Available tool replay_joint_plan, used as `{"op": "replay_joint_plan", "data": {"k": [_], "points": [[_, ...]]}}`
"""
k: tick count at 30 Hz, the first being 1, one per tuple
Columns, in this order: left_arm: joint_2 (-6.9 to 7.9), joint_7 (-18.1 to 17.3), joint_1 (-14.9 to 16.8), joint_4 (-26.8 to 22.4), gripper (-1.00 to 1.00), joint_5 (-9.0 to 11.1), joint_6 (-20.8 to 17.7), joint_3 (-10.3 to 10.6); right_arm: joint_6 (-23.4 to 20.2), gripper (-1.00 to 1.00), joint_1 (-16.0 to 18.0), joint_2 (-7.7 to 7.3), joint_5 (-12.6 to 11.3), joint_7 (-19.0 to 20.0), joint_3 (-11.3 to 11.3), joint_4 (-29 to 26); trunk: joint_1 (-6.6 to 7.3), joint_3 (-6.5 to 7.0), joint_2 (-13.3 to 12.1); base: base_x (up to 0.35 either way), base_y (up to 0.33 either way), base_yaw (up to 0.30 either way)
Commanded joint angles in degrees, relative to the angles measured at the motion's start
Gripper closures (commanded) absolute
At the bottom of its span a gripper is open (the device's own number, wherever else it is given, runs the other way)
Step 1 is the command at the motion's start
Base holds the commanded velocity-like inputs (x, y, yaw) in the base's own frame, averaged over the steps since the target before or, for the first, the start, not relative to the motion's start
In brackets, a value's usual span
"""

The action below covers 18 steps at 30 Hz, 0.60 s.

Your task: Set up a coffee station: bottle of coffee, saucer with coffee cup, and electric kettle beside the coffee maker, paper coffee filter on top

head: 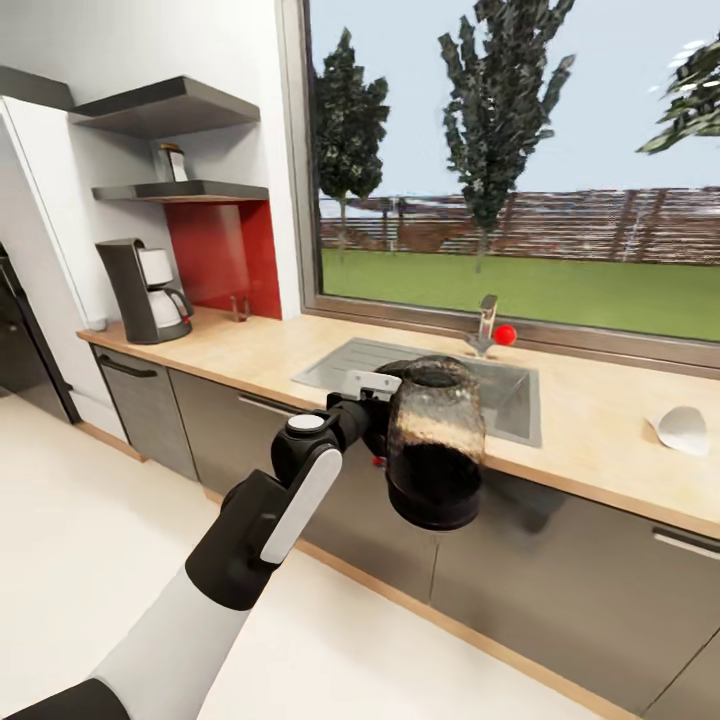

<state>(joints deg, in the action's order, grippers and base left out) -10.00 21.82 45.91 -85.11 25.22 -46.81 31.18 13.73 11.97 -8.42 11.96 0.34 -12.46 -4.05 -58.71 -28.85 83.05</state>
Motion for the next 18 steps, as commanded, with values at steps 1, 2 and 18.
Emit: {"op": "replay_joint_plan", "data": {"k": [1, 2, 18], "points": [[0.00, 0.59, 0.06, -0.06, 1.00, 0.44, -0.12, 0.04, 0.16, -1.00, 0.05, -0.02, 0.52, 0.04, 0.21, 0.02, -0.02, -0.06, 0.03, 0.212, 0.138, 0.018], [0.00, 0.59, 0.06, -0.06, 1.00, 0.44, -0.12, 0.03, 0.16, -1.00, 0.04, -0.02, 0.52, 0.03, 0.20, 0.01, -0.02, -0.06, 0.03, 0.218, 0.157, 0.009], [0.00, 0.59, 0.06, -0.06, 1.00, 0.44, -0.12, 0.02, 0.16, -1.00, 0.03, -0.02, 0.52, 0.02, 0.16, 0.10, -0.02, -0.06, 0.03, 0.110, 0.176, 0.160]]}}
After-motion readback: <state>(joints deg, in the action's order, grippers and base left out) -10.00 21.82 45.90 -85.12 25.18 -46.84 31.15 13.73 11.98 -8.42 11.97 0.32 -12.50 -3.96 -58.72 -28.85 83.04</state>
